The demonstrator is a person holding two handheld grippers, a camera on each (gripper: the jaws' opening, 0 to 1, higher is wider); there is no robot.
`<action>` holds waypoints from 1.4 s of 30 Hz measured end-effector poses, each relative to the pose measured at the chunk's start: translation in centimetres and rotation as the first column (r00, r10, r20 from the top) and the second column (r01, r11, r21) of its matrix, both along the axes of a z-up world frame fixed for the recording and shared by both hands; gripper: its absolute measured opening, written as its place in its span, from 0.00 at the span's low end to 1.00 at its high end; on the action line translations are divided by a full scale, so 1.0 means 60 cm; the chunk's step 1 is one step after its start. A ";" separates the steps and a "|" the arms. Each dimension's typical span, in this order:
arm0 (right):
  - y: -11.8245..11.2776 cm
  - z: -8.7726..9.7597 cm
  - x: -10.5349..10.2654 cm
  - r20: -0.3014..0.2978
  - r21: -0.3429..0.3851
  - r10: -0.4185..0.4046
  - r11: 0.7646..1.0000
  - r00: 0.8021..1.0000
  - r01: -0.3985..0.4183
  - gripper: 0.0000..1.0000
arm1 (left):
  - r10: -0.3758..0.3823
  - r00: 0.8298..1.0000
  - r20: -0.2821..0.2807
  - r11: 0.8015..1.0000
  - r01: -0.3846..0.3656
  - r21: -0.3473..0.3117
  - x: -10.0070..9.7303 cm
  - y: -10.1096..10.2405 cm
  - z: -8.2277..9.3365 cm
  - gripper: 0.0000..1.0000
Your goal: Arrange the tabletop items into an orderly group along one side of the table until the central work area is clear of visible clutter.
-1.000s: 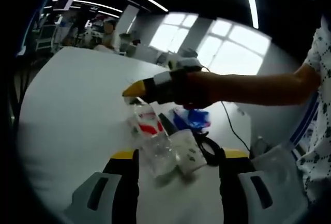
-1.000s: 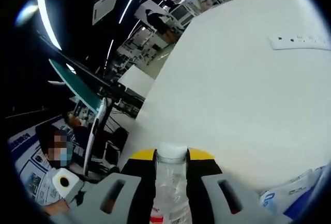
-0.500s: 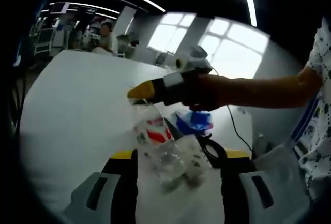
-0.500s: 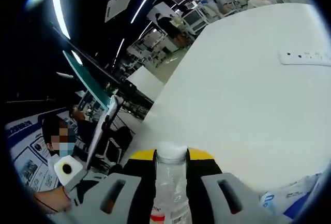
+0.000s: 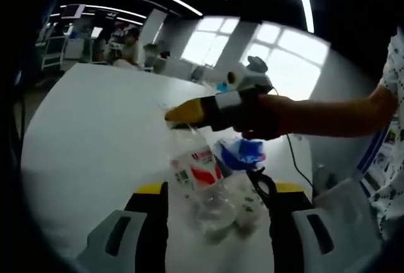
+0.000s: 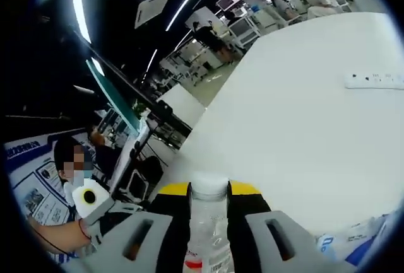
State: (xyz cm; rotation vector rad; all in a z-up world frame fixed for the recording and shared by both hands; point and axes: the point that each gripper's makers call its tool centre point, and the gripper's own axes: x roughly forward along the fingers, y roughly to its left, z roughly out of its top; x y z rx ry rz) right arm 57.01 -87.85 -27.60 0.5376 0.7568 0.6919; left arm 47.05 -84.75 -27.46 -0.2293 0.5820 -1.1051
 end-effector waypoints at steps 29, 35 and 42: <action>0.031 0.037 -0.032 0.107 -0.033 0.078 0.997 0.991 -0.075 0.18 | -0.057 0.995 -0.081 0.998 0.057 0.001 0.044 -0.052 -0.058 0.55; 0.027 0.036 -0.029 0.109 -0.031 0.079 0.997 0.991 -0.076 0.18 | -0.072 0.992 -0.104 0.997 0.073 0.003 0.043 -0.057 -0.066 0.49; 0.028 0.036 -0.030 0.108 -0.029 0.076 0.997 0.991 -0.073 0.18 | -0.086 0.990 -0.113 0.996 0.085 -0.011 0.035 -0.061 -0.063 0.43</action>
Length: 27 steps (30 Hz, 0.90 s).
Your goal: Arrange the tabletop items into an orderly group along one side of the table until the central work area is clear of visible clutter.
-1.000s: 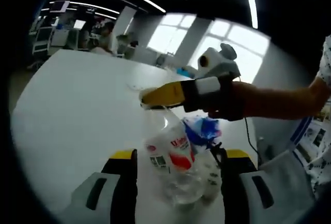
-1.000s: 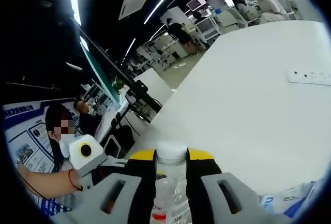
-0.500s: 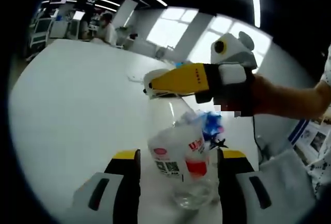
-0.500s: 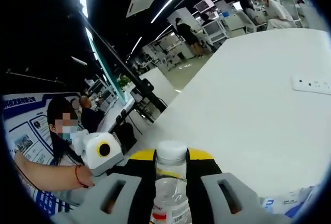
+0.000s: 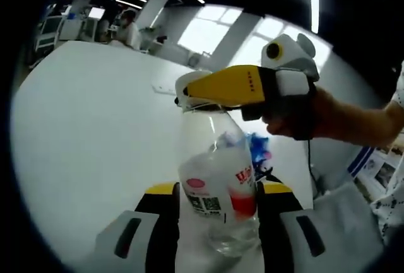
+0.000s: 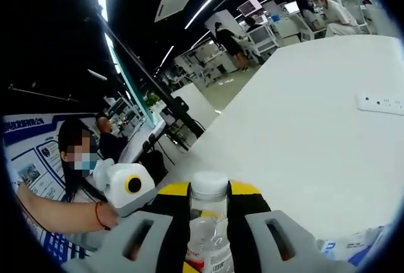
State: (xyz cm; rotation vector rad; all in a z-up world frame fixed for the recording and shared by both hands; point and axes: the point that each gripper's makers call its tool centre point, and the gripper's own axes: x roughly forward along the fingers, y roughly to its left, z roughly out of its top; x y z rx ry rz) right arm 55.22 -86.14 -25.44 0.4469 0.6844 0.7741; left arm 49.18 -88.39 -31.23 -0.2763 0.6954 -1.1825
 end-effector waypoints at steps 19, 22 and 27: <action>0.010 0.012 -0.011 0.018 -0.009 0.005 1.000 1.000 -0.005 0.18 | -0.015 1.000 0.017 1.000 0.015 0.007 -0.002 0.004 0.005 0.39; 0.012 0.015 -0.012 0.022 -0.006 0.006 1.000 1.000 -0.006 0.18 | -0.016 1.000 0.021 1.000 0.016 0.013 -0.001 0.006 0.006 0.39; 0.014 0.020 -0.009 0.031 0.001 0.004 1.000 1.000 -0.004 0.18 | -0.016 0.999 0.031 1.000 0.016 0.018 0.004 0.010 0.009 0.38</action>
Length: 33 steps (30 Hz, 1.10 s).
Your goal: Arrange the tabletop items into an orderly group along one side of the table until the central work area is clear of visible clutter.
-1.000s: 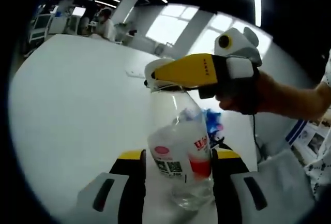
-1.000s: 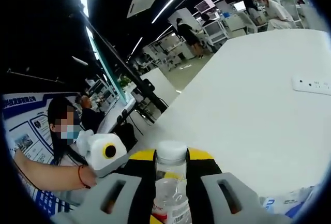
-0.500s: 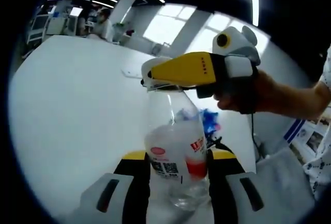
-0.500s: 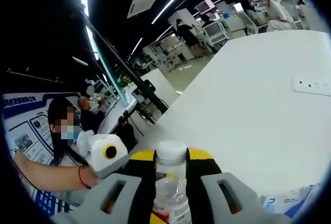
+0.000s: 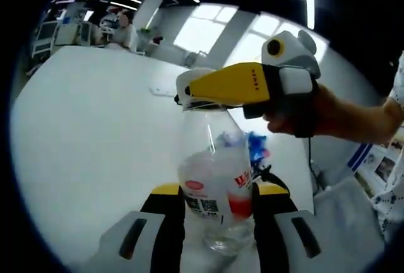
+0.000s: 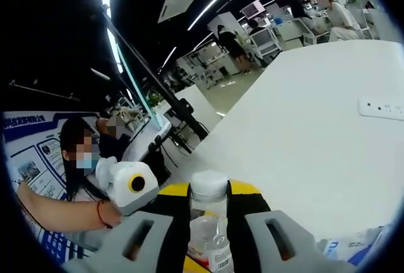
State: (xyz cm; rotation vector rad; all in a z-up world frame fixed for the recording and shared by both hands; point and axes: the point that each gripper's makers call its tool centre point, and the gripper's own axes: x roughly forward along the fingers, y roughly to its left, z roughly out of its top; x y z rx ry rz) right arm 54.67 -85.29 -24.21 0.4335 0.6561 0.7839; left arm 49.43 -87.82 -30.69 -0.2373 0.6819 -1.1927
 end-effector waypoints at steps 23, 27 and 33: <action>-0.013 0.063 0.026 0.257 -0.025 -0.039 0.999 0.966 0.047 0.18 | -0.012 0.986 0.167 0.999 0.007 0.033 0.053 -0.020 0.039 0.37; -0.016 0.067 0.026 0.287 -0.020 -0.054 0.998 0.956 0.062 0.18 | -0.017 0.979 0.201 0.999 0.008 0.046 0.060 -0.020 0.041 0.37; -0.019 0.066 0.027 0.330 -0.023 -0.059 0.997 0.942 0.071 0.18 | -0.023 0.971 0.239 0.997 0.006 0.073 0.064 -0.022 0.037 0.37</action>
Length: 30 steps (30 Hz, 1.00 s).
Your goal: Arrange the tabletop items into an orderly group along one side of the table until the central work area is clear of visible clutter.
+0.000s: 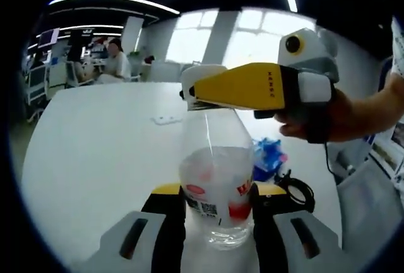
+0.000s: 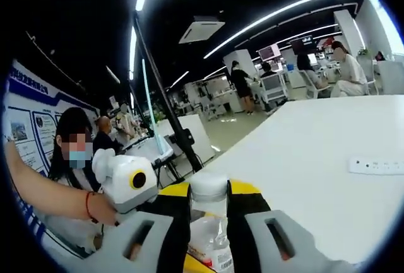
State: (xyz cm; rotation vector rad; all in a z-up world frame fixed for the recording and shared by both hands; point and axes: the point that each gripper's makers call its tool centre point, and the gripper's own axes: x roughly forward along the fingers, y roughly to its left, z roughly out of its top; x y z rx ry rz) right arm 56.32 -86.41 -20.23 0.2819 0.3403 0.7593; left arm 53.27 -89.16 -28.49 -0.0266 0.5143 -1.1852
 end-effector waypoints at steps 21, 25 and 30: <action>-0.009 -0.014 0.000 0.086 -0.086 -0.014 0.996 0.996 0.022 0.18 | 0.009 0.997 0.075 0.999 -0.013 0.052 0.014 -0.007 -0.018 0.37; -0.007 -0.014 -0.004 0.102 -0.108 -0.012 0.994 0.995 0.023 0.18 | 0.004 0.997 0.075 0.999 -0.008 0.049 0.011 -0.008 -0.017 0.37; -0.009 -0.015 -0.009 0.110 -0.124 -0.013 0.992 0.994 0.027 0.18 | -0.008 0.997 0.081 0.998 0.004 0.056 0.006 -0.009 -0.019 0.37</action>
